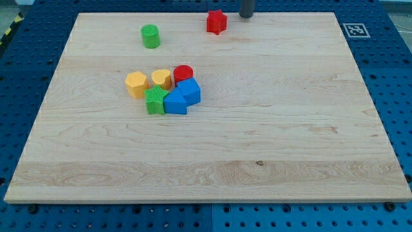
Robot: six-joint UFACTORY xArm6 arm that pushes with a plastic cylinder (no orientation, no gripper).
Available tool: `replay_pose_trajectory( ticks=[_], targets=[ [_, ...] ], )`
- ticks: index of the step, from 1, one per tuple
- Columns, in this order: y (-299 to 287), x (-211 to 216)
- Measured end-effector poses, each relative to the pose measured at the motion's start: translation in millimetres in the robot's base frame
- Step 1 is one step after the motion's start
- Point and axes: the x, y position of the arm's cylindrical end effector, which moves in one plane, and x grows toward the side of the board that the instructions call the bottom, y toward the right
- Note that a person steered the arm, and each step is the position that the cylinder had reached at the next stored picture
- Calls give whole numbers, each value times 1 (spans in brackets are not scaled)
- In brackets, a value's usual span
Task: Move the red star towards the right of the green circle
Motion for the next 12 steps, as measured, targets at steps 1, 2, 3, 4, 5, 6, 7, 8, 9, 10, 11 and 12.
replay_pose_trajectory(
  ticks=[1,2,3,4,5,6,7,8,9,10,11,12],
  targets=[
    [-19,-4],
    [-33,-3],
    [-47,-3],
    [-57,0],
    [-65,24],
    [-65,32],
    [-65,58],
    [-65,63],
    [-65,63],
    [-64,63],
    [-51,63],
    [-51,63]
  ],
)
